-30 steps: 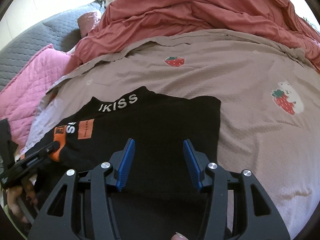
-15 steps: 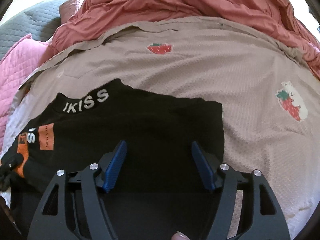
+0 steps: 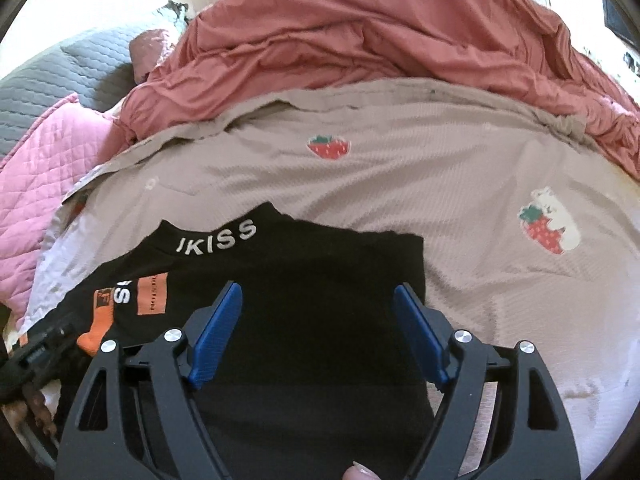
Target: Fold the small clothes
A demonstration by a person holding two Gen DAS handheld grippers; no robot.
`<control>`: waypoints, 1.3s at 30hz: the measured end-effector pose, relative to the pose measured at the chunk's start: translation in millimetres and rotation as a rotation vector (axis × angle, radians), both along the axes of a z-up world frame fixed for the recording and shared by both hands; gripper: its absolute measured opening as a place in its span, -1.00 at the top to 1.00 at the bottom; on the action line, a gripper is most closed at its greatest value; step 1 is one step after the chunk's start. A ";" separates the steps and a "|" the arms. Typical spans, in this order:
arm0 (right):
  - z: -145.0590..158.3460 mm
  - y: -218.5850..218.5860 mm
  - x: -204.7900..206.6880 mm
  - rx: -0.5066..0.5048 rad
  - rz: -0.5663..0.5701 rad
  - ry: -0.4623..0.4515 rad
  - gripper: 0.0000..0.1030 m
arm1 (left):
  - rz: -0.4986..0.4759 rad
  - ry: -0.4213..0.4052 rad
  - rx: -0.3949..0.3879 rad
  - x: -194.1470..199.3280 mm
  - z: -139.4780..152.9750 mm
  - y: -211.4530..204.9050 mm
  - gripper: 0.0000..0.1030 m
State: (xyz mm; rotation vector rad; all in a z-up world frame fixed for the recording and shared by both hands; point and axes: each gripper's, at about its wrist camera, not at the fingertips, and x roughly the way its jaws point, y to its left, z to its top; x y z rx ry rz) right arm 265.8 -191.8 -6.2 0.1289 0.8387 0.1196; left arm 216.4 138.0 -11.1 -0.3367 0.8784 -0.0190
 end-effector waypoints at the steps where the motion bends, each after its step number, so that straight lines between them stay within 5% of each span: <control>1: 1.5 -0.1 -1.9 -0.005 -0.001 -0.007 -0.50 | -0.003 -0.021 -0.015 -2.0 4.1 0.8 0.74; 5: 4.3 0.9 -7.5 -0.025 -0.007 -0.029 -0.50 | -0.024 -0.065 0.005 -5.0 14.6 -7.3 0.46; 9: -2.9 9.0 -9.3 -0.013 0.004 -0.021 -0.50 | -0.057 -0.073 0.018 -4.9 14.6 -17.6 0.39; 19: -46.5 37.2 -16.2 0.023 0.088 0.107 -0.50 | -0.149 0.076 0.139 5.9 -21.1 -45.9 0.26; 23: -65.1 39.6 -15.3 0.006 0.081 0.159 -0.51 | -0.140 0.087 0.124 6.8 -24.9 -39.7 0.22; 30: -39.7 31.1 -20.9 0.053 0.076 0.122 -0.51 | -0.056 -0.001 0.088 -5.5 -9.4 -18.5 -0.02; 32: -30.8 27.8 -24.4 0.060 0.073 0.108 -0.79 | -0.050 -0.026 0.083 -11.3 -4.7 -15.3 -0.11; 34: -24.1 23.9 -28.2 0.072 0.067 0.091 -0.85 | -0.060 -0.038 0.103 -17.3 -2.2 -15.9 -0.43; 39: -14.3 21.3 -36.4 0.070 0.073 0.073 -0.86 | -0.067 -0.076 0.179 -38.9 -0.6 -17.0 -0.55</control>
